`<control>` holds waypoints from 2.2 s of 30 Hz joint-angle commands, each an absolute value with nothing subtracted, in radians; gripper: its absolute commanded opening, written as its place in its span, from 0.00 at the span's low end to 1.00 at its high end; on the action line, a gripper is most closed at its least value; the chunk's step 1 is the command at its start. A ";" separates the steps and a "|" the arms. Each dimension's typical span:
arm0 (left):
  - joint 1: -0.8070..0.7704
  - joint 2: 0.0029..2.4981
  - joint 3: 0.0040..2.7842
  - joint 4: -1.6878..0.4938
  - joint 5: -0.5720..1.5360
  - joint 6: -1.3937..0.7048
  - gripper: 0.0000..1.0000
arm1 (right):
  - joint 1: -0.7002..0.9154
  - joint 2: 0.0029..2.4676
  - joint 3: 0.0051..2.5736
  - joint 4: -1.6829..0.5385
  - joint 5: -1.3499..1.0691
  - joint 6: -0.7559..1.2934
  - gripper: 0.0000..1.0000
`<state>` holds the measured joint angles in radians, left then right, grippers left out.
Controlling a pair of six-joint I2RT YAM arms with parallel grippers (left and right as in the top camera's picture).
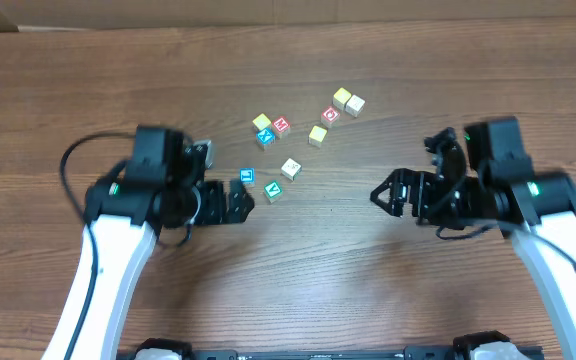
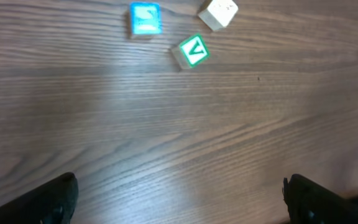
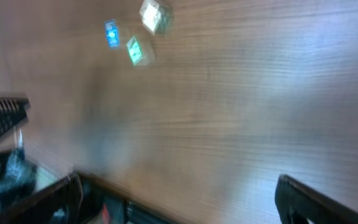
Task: Flip 5 blocks
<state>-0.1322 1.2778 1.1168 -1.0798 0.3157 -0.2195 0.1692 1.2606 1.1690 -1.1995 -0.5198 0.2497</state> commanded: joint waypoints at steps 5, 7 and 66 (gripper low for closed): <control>-0.158 1.502 1.194 -1.072 0.341 -0.277 1.00 | 0.214 1.462 1.244 -1.299 -0.549 0.208 1.00; -0.158 1.546 1.194 -1.065 0.340 -0.292 1.00 | 0.214 1.491 1.244 -1.294 -0.555 0.208 1.00; -0.238 1.991 1.436 -0.923 0.123 -0.265 0.49 | 0.413 1.521 1.195 -1.172 -0.229 0.398 0.92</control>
